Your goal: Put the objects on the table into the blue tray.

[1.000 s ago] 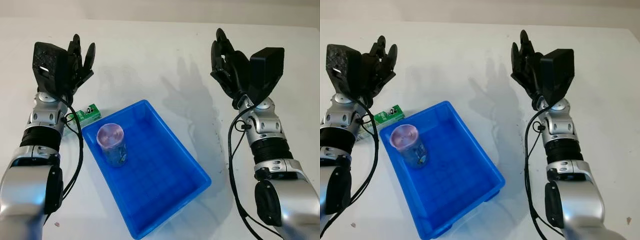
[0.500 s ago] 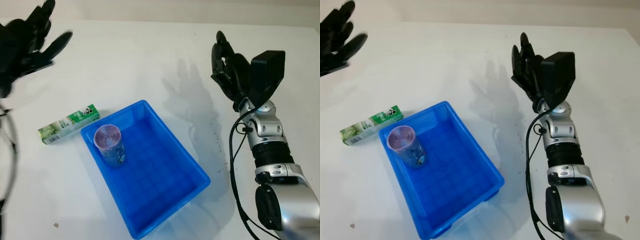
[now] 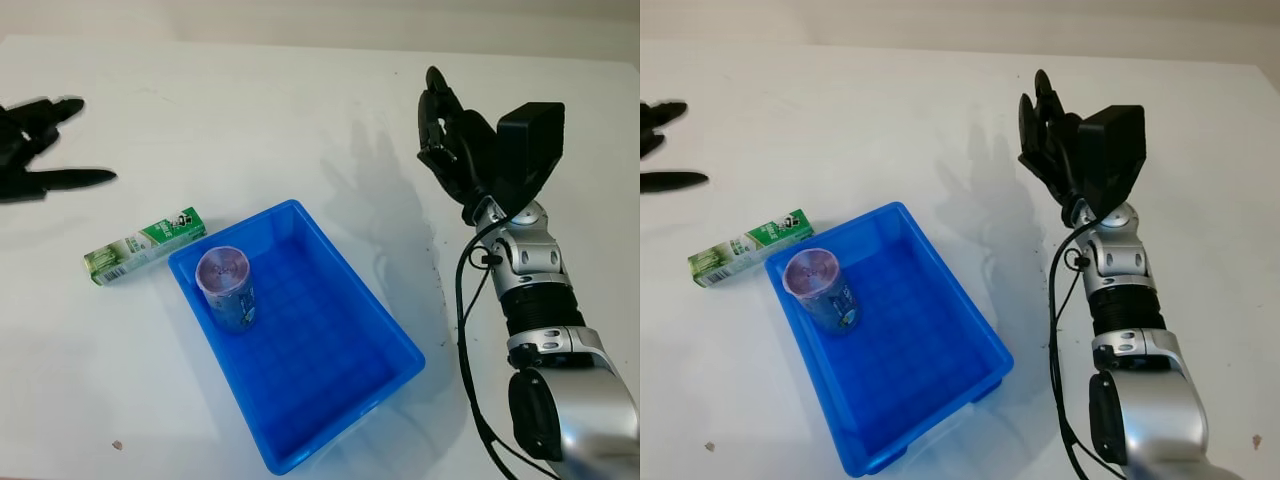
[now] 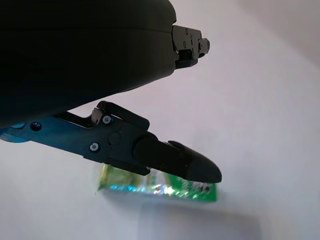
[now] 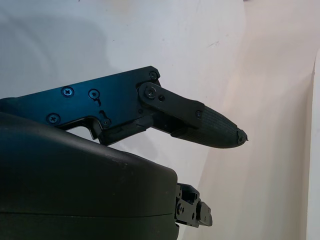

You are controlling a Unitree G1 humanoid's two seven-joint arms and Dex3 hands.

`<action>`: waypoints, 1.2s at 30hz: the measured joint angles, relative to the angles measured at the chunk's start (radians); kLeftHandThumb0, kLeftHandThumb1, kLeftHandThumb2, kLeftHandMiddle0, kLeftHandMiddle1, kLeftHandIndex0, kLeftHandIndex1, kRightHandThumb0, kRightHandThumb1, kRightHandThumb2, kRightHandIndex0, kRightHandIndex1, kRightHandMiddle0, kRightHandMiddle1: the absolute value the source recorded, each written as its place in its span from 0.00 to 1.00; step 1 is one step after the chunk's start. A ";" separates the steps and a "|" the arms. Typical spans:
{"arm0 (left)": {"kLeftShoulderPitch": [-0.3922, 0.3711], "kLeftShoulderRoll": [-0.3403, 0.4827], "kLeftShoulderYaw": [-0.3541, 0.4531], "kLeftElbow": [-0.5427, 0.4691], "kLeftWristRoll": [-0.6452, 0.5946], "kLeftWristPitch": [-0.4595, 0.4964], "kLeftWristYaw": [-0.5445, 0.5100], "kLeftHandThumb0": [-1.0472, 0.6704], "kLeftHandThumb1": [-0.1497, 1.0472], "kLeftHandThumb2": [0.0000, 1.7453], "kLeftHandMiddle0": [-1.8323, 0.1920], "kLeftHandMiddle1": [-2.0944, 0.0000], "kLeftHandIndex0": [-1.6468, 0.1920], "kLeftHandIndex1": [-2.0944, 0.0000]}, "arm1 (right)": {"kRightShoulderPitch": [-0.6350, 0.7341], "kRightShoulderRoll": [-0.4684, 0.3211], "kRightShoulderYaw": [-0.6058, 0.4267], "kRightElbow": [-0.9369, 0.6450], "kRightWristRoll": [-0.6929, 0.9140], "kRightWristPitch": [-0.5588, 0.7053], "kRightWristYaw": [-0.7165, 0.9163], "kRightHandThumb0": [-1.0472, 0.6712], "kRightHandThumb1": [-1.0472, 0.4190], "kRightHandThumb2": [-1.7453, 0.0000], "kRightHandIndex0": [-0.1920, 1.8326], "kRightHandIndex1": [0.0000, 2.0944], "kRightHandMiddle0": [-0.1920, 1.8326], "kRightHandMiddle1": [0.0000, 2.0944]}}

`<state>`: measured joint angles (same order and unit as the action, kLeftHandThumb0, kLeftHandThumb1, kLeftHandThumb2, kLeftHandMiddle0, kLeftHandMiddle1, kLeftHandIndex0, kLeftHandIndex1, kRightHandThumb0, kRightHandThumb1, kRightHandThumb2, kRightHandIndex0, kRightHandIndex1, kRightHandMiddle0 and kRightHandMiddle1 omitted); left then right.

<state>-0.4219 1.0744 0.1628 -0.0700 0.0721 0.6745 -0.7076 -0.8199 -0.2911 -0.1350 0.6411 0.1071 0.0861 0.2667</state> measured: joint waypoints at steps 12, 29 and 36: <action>0.057 -0.005 -0.180 0.030 0.117 -0.063 -0.010 0.14 0.91 0.04 0.98 0.98 0.98 0.98 | 0.000 -0.002 -0.002 -0.016 0.002 0.024 -0.010 0.24 0.00 0.55 0.00 0.00 0.00 0.00; 0.076 -0.053 -0.320 0.061 0.331 -0.116 0.102 0.23 0.98 0.07 1.00 0.39 0.87 0.93 | -0.001 -0.009 -0.004 -0.016 0.004 0.024 -0.004 0.24 0.00 0.56 0.00 0.00 0.00 0.00; 0.086 -0.105 -0.366 0.176 0.525 -0.327 0.366 0.33 1.00 0.28 0.52 0.02 0.80 0.04 | -0.001 -0.011 -0.008 -0.016 0.010 0.027 -0.005 0.26 0.00 0.56 0.00 0.00 0.00 0.00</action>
<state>-0.3362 0.9694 -0.2030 0.1062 0.5975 0.3479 -0.3414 -0.8212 -0.3024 -0.1426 0.6249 0.1173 0.1128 0.2617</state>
